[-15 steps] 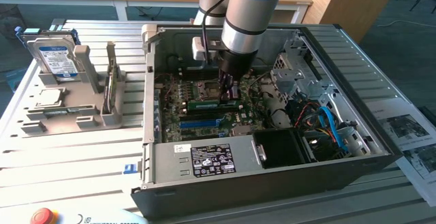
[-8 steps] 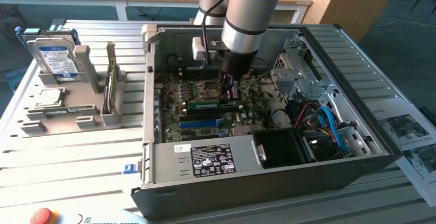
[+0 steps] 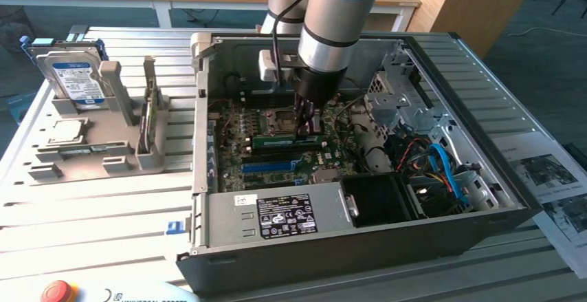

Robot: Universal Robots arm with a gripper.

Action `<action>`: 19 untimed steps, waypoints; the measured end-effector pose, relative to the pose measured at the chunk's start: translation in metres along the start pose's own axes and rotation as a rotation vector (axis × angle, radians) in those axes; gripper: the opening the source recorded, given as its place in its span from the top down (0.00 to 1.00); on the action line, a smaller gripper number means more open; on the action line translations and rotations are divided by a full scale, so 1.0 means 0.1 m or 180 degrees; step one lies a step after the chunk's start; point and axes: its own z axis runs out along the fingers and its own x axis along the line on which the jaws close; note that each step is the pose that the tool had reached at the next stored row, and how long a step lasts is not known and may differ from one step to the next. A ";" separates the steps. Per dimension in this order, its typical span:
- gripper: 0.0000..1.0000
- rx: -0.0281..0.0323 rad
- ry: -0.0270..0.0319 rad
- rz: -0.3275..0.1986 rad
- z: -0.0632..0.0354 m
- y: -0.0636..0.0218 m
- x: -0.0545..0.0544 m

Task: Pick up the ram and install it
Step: 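Insert the ram into the slot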

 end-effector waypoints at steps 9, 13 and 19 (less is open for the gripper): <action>0.88 0.0000 0.0000 0.0000 0.020 -0.001 0.00; 0.88 0.0000 0.0000 0.0000 0.022 -0.001 0.00; 0.88 0.0000 0.0000 0.0000 0.039 -0.002 0.00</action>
